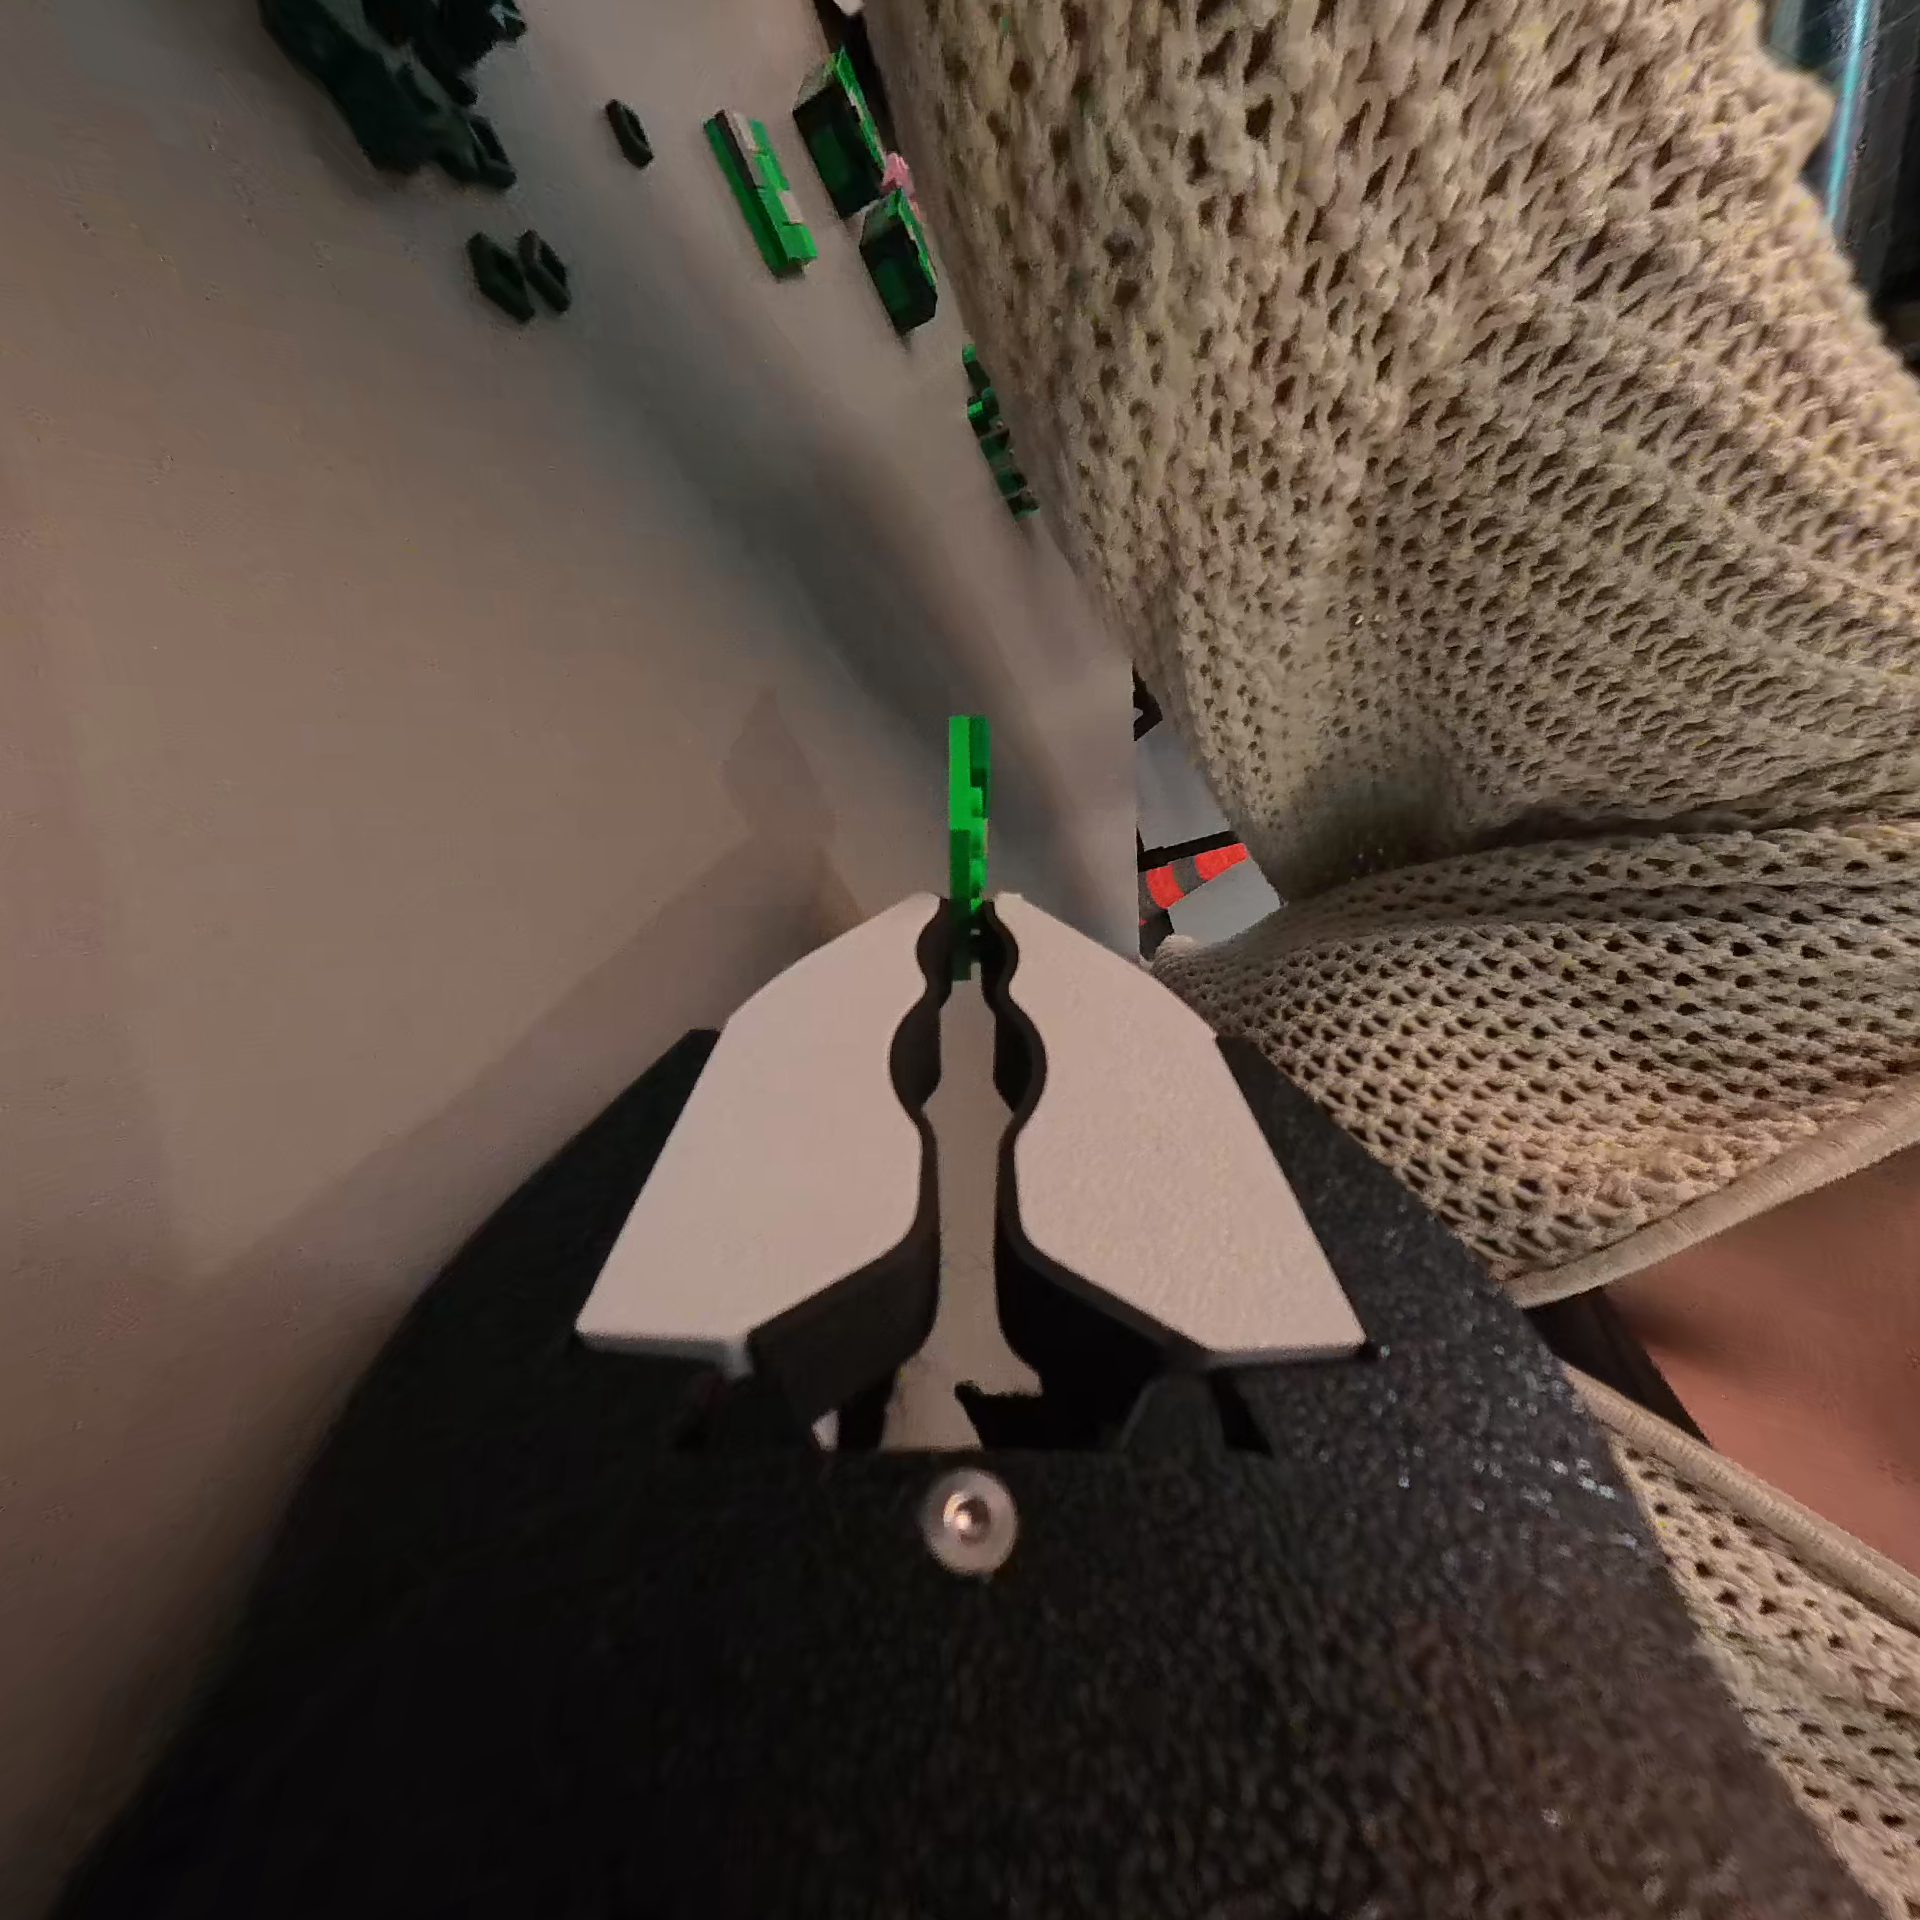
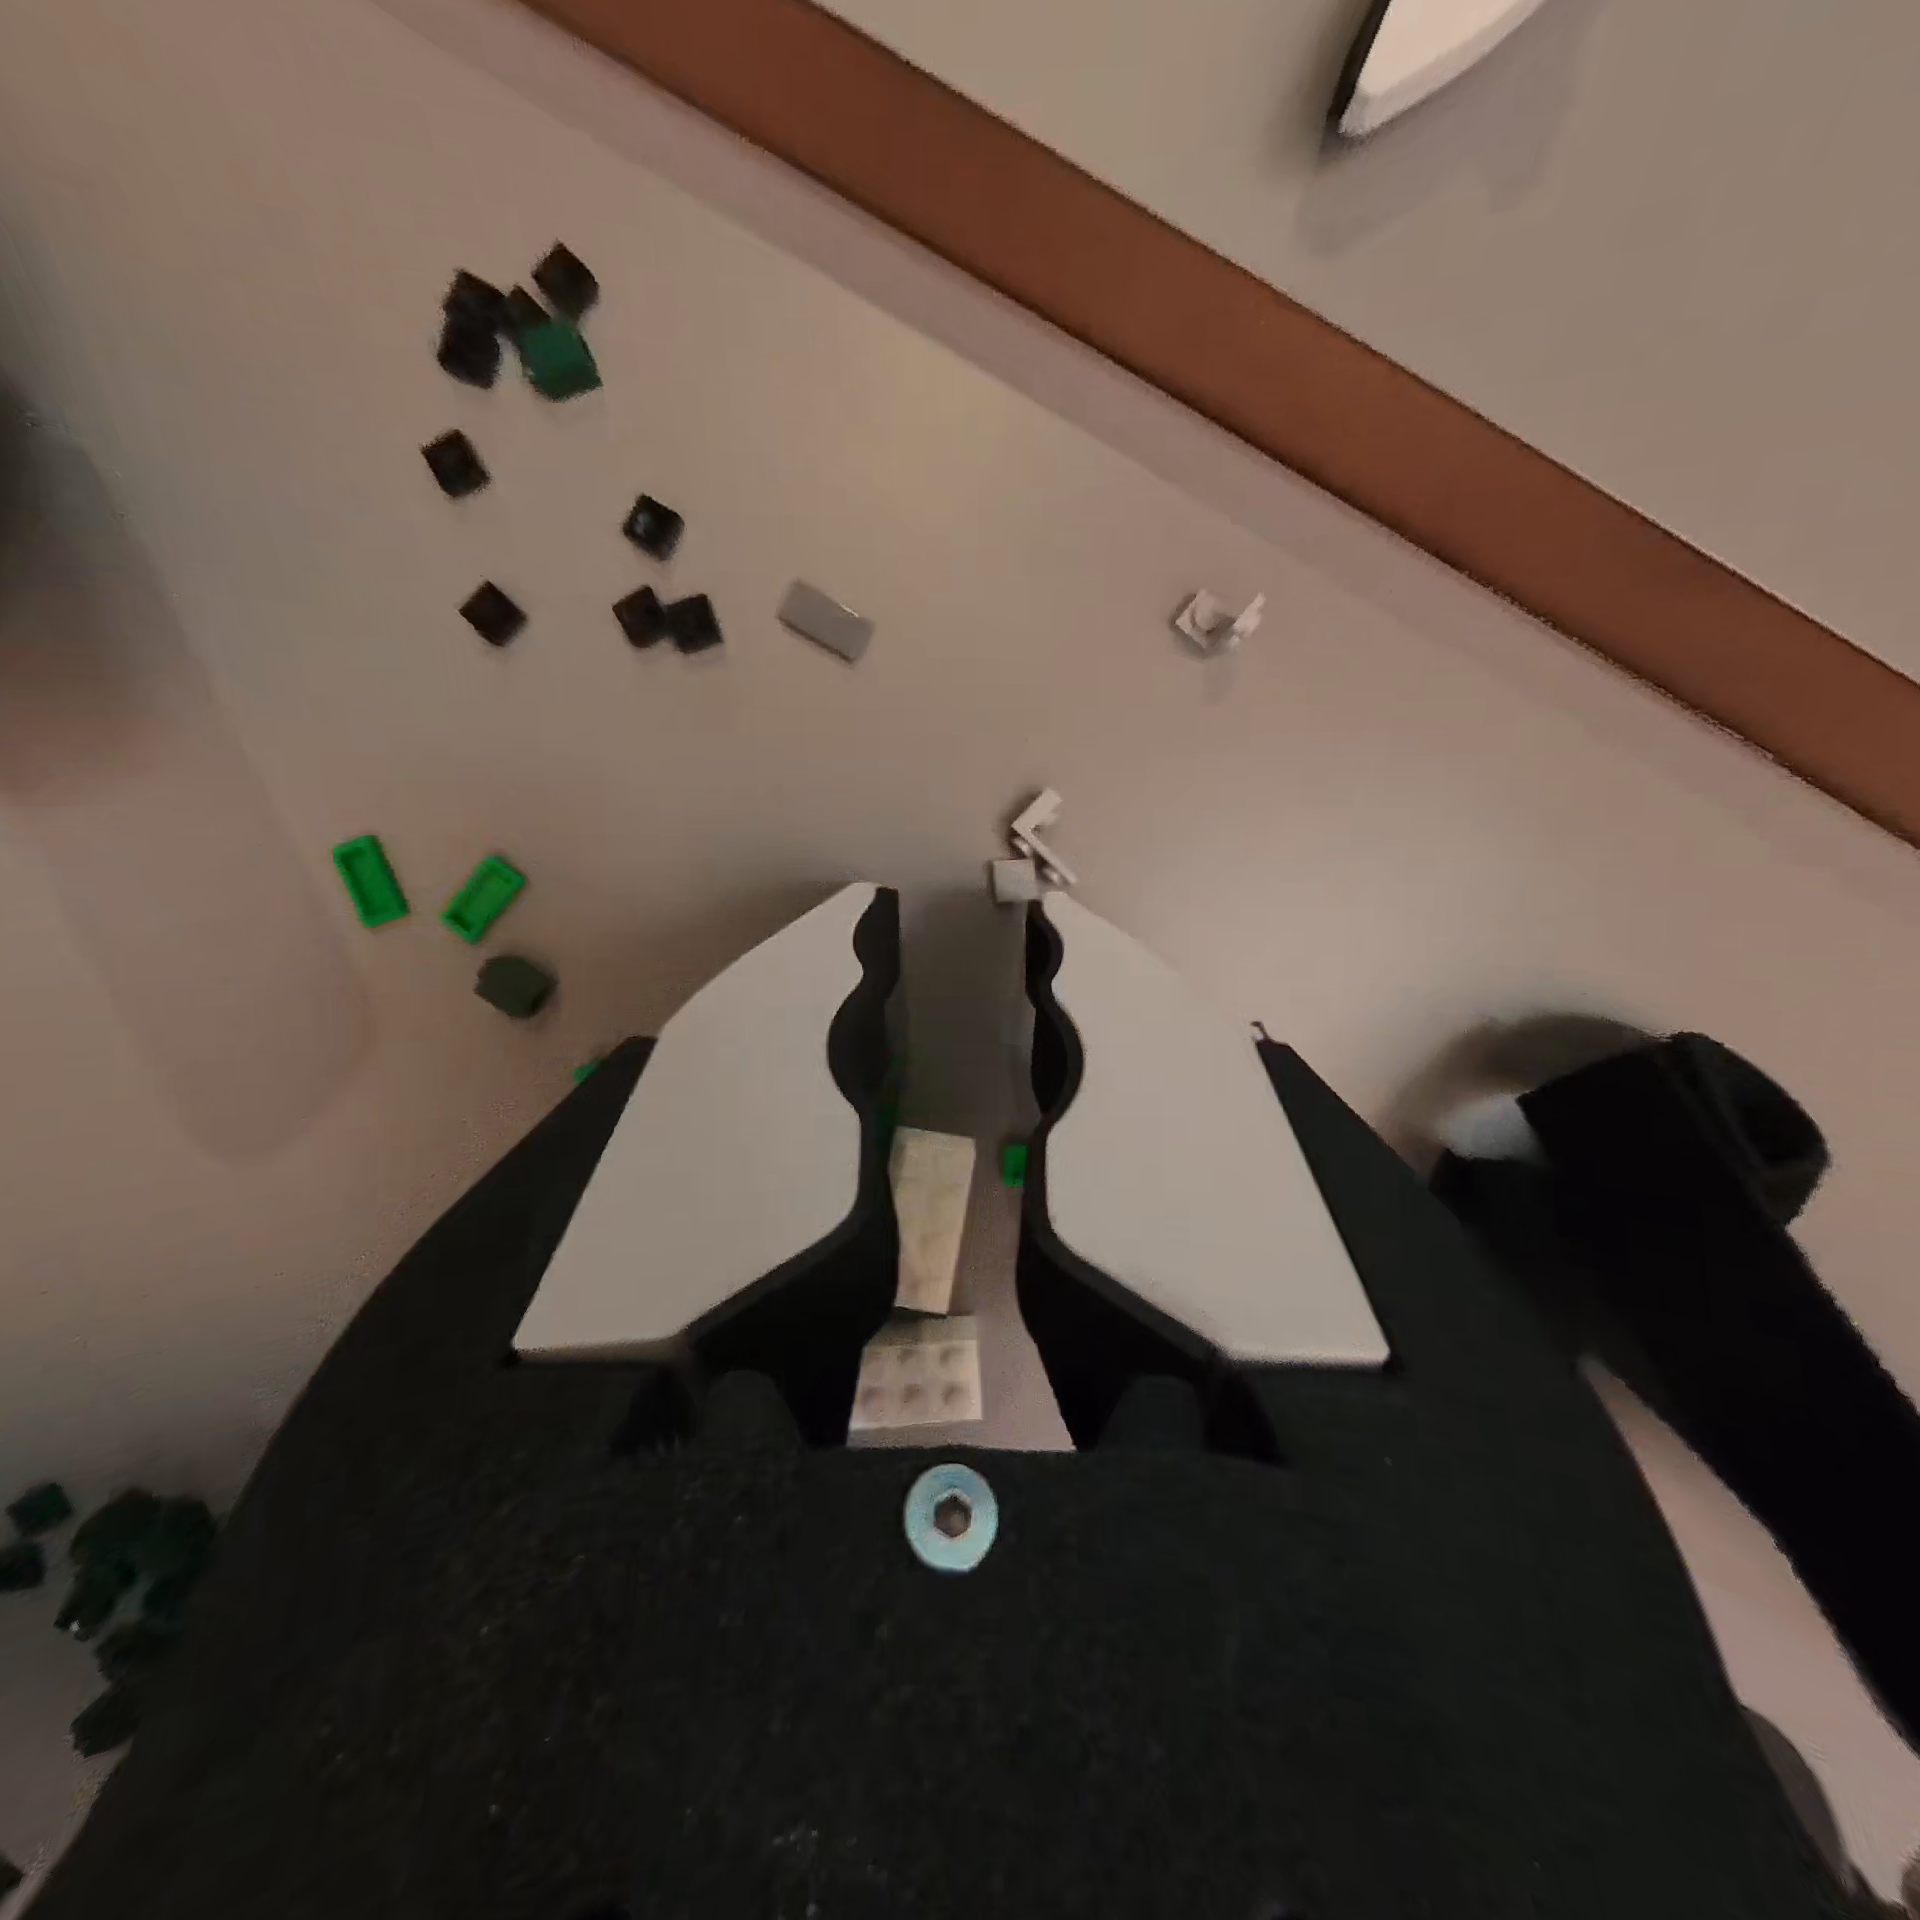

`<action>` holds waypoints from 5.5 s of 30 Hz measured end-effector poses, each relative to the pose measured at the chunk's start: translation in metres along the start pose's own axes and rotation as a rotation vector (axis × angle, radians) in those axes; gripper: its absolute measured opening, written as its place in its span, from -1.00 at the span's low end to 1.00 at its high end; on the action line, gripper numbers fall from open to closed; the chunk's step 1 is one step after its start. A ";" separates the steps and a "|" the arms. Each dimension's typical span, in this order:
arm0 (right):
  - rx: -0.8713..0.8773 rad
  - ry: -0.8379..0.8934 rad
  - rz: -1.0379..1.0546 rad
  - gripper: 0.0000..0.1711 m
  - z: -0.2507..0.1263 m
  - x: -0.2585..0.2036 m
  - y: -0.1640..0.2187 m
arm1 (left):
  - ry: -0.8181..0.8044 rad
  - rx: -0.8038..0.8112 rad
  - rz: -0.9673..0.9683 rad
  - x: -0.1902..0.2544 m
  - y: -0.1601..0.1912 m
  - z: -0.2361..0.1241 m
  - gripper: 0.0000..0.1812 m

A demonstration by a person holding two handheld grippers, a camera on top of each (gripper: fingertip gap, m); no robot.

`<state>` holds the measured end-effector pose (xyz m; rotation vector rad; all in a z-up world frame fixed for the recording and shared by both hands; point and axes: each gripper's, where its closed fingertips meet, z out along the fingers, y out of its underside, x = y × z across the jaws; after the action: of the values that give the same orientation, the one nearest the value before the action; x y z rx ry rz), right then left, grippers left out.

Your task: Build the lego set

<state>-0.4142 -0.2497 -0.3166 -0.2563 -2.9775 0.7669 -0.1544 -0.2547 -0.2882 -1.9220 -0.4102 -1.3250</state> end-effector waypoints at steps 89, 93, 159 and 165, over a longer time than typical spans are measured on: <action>0.099 0.661 0.249 -0.84 -0.105 -0.347 0.119 | -0.059 -0.192 0.038 0.032 0.031 0.150 -0.95; 0.146 0.622 0.291 -0.78 -0.108 -0.351 0.121 | -0.055 -0.197 0.045 0.033 0.032 0.150 -0.95; 0.789 0.485 0.290 -0.90 -0.152 -0.365 0.076 | -0.050 0.044 0.992 0.081 0.013 0.145 -0.95; 0.689 0.494 0.321 -0.90 -0.147 -0.364 0.080 | -0.151 0.019 1.061 0.074 0.011 0.146 -0.95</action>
<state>-0.0302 -0.1736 -0.2313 -0.7486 -2.0891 1.4441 -0.0210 -0.1666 -0.2524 -1.7782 0.4916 -0.4665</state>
